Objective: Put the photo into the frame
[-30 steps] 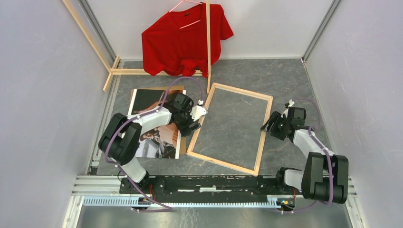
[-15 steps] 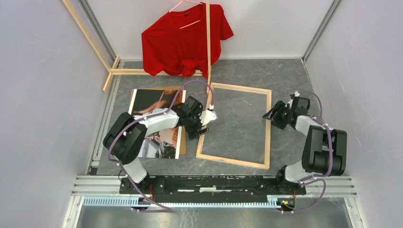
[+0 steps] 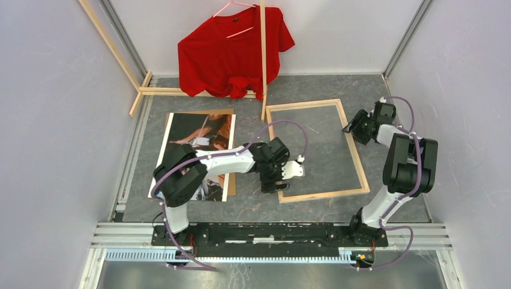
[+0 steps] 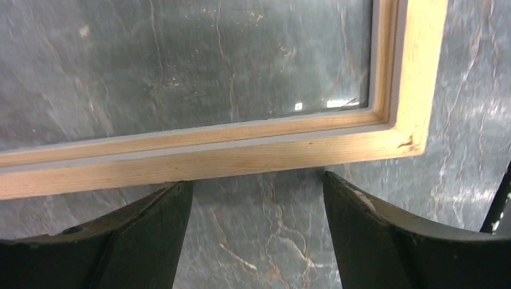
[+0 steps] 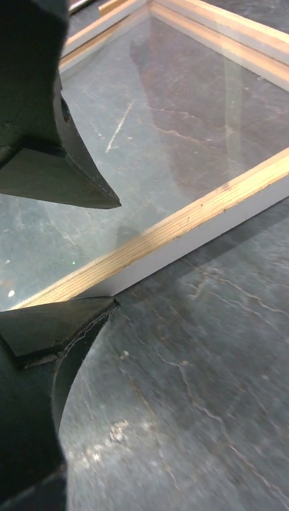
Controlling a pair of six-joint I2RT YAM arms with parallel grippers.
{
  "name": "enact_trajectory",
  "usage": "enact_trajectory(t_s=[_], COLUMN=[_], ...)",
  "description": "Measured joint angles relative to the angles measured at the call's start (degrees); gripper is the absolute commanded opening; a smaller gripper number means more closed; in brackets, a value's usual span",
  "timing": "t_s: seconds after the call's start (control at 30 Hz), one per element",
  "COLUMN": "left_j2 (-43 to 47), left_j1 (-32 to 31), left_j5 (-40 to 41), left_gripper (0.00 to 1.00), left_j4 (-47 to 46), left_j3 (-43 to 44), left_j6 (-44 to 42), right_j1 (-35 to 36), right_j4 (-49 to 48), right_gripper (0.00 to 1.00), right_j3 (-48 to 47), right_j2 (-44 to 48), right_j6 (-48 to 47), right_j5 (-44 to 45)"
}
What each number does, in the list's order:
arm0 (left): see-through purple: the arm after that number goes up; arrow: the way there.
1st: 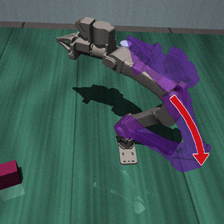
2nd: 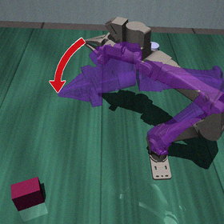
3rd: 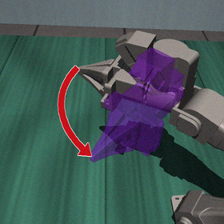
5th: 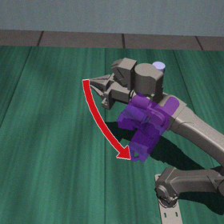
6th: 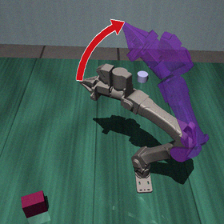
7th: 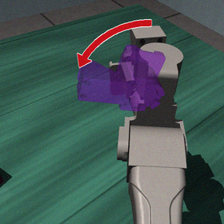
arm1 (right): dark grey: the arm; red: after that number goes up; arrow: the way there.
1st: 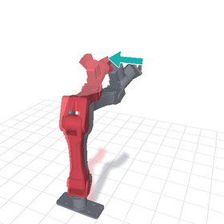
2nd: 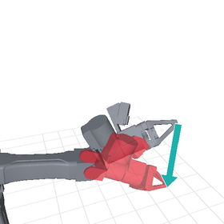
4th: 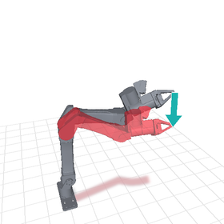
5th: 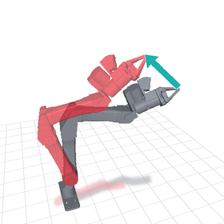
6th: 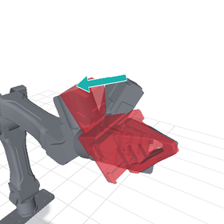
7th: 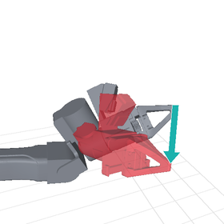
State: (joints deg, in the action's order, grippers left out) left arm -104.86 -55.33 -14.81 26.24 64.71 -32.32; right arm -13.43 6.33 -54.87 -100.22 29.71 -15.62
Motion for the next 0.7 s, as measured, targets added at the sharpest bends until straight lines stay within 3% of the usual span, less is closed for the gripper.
enact_trajectory(t_s=[0.2, 0.33, 0.47, 0.5, 0.57, 0.7], left_j2=[-8.85, -15.87, -17.38, -17.09, -16.57, -16.15], left_j1=[-3.30, -5.29, -5.27, -4.63, -2.27, 7.98], left_j5=[1.20, -0.52, -4.55, -5.92, -7.91, -8.15], left_gripper=[0.86, 0.95, 1.00, 1.00, 1.00, 0.98], left_j4=[5.57, 8.81, 9.75, 11.39, 15.37, 19.93], left_j3=[12.70, 23.91, 26.64, 26.73, 27.10, 29.99], left_j6=[0.02, 0.35, -0.33, -0.79, -1.70, -2.93], right_j1=[-1.79, -2.95, -2.29, -2.12, -1.68, 1.11], right_j4=[2.29, 8.00, 10.84, 11.30, 12.28, 11.52], right_gripper=[0.64, 0.68, 0.70, 0.71, 0.88, 0.89], right_j3=[-6.25, -14.01, -18.32, -18.32, -18.16, -17.75], right_j2=[-2.73, -3.67, -1.44, -0.22, 2.54, 3.67], right_j6=[-3.15, -5.11, -5.57, -5.55, -5.33, -4.83], right_j5=[4.20, 9.03, 11.85, 12.26, 13.86, 16.17])
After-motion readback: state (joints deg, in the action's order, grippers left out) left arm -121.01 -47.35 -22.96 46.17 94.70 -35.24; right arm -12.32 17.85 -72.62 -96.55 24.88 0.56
